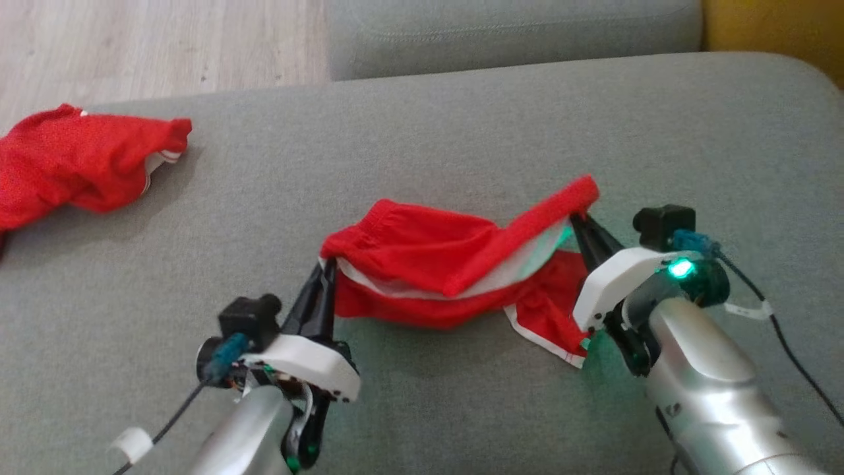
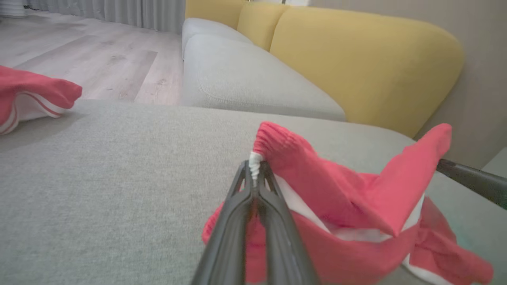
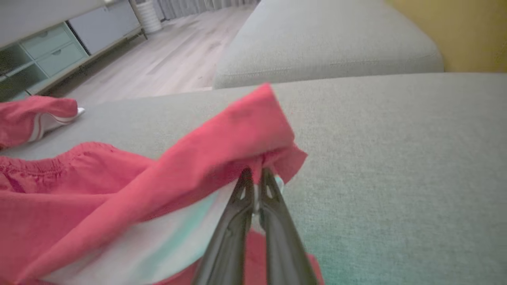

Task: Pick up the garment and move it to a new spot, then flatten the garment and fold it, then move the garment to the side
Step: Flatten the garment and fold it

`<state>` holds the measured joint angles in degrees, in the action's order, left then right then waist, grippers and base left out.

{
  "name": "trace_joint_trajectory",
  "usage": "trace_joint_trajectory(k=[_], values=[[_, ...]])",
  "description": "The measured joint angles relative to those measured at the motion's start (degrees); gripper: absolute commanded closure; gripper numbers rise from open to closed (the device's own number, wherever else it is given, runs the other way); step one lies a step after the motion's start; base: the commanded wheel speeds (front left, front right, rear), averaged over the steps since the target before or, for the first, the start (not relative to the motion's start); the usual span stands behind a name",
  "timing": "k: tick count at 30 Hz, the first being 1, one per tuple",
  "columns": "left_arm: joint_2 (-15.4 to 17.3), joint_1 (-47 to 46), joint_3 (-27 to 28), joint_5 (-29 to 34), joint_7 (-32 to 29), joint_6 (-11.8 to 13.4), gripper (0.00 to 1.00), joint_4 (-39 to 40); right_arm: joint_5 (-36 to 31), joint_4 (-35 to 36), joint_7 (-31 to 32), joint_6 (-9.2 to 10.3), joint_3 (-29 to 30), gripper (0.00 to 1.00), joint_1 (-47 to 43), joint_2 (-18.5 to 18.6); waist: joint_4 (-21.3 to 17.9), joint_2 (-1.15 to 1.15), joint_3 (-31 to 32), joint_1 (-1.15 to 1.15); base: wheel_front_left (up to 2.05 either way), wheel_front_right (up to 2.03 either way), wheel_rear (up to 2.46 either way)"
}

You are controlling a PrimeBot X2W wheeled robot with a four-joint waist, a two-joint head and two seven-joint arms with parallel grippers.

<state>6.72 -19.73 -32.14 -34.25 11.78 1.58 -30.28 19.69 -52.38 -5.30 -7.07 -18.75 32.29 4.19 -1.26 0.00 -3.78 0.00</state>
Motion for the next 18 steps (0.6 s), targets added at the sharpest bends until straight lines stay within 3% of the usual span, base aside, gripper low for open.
trace_joint_trajectory(k=[4, 9, 18], values=[[-0.03, 0.49, 2.05, -2.49, 0.43, -0.03, 1.0, 2.09, 1.98, 4.01, -0.25, 0.0, -1.63, 1.0, -0.46, 1.65, -0.61, 0.0, 1.22, 0.0, 0.0, 0.0, 0.0], [0.2, 2.43, 5.37, -6.04, 0.48, 0.0, 1.0, 6.75, 5.19, 13.92, 0.73, 0.0, -2.9, 1.0, -4.44, 4.86, -1.49, 0.0, 3.5, 0.0, 0.0, 0.0, 0.0], [2.25, 4.74, 8.54, -9.24, -0.48, 1.27, 1.0, 21.37, 8.03, 38.33, 6.13, 0.0, 1.45, 1.0, -12.59, 9.21, -2.11, 0.0, 7.04, 0.0, 0.0, 0.0, 0.0]])
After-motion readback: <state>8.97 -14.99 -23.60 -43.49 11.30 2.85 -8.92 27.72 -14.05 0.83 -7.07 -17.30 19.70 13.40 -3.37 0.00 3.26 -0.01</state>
